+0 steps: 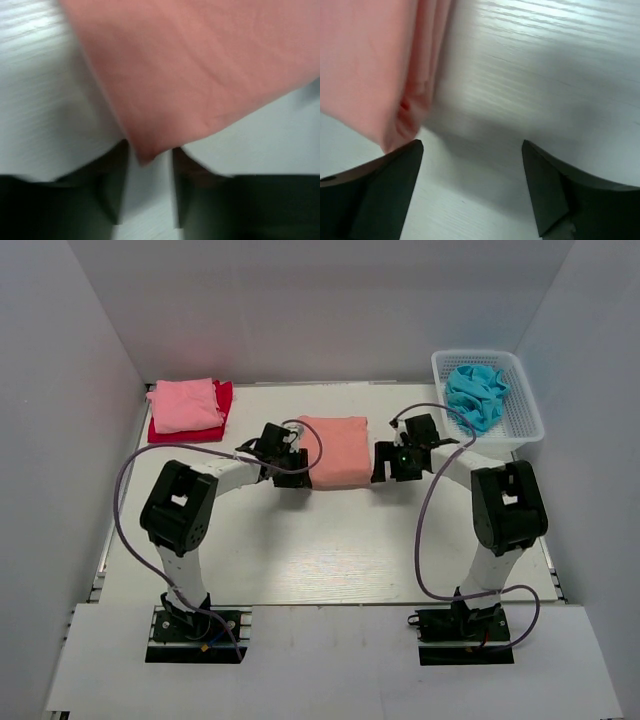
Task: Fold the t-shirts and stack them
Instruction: Smooth out wrinkles on the folded tshirt, then put the neatly folded tshirt into the corner of the board with the left arm
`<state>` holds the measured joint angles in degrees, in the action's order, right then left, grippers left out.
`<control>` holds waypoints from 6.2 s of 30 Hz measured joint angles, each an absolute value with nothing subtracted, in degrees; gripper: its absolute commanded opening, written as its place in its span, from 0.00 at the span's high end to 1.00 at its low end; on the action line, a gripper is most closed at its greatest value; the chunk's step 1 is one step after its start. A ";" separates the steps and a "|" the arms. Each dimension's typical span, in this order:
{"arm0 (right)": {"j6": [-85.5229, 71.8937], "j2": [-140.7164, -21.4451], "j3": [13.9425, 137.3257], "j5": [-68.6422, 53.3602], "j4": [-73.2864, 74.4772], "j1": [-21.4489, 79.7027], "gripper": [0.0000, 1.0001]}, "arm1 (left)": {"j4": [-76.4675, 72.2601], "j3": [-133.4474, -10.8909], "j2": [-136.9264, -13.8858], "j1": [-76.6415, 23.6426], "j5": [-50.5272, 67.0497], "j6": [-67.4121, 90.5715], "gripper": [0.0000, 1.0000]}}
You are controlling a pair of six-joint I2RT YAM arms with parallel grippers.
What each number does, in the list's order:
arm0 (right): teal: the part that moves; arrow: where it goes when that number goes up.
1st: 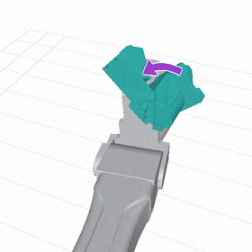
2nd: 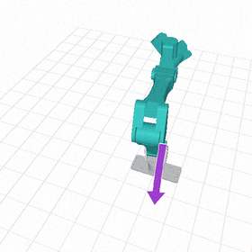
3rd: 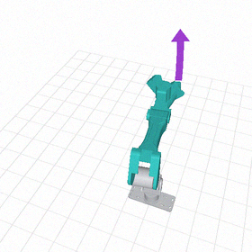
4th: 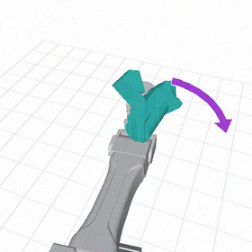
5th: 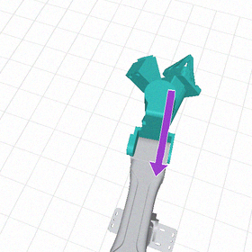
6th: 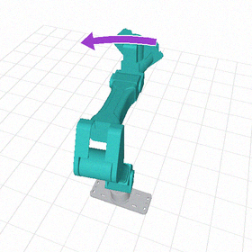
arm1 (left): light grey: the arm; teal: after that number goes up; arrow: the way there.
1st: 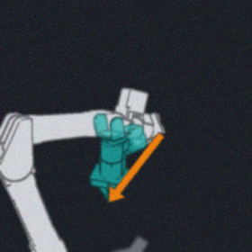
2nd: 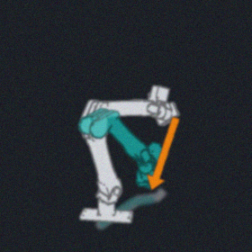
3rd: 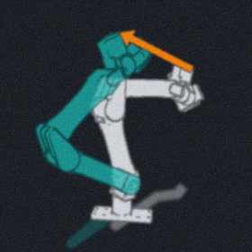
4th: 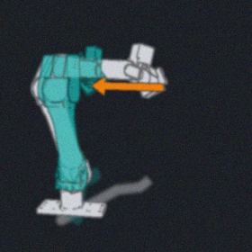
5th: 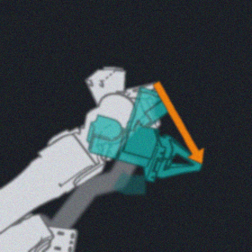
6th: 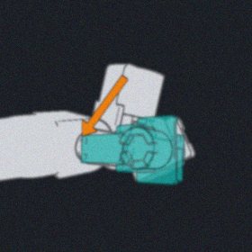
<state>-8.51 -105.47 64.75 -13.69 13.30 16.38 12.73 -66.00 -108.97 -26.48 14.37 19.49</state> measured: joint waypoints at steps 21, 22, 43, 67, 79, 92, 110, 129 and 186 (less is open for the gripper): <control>-13.28 -83.90 63.66 -20.64 14.09 16.01 0.10 | 26.94 -93.82 -118.85 -24.43 8.78 23.16 0.00; -13.96 -85.45 64.66 -22.94 13.10 16.19 0.10 | 26.81 -93.73 -119.46 -24.43 9.34 23.97 0.00; -22.26 -105.36 72.10 -41.78 -0.78 21.04 0.10 | 20.88 -116.31 -130.06 -23.44 21.71 30.26 0.00; -16.40 -113.62 72.25 -37.76 0.36 19.55 0.10 | 17.98 -115.35 -139.20 -21.10 29.65 24.25 0.00; -24.21 -113.40 89.19 -30.92 0.67 19.05 0.10 | 11.20 -107.48 -125.25 -20.47 24.58 27.83 0.00; -39.18 -137.71 103.24 -26.33 -7.57 16.01 0.10 | 6.55 -108.18 -138.54 -18.41 24.71 29.30 0.00; -23.20 -119.11 98.50 -27.59 3.68 14.59 0.10 | 11.57 -102.10 -129.99 -16.60 27.42 30.35 0.00; -9.82 -96.42 88.90 -12.45 25.41 14.46 0.10 | 34.65 -110.13 -133.40 -24.14 7.33 33.47 0.24; -16.62 -66.13 52.75 4.34 20.62 14.31 0.10 | 32.32 -112.64 -112.55 -6.46 -4.93 -19.92 1.00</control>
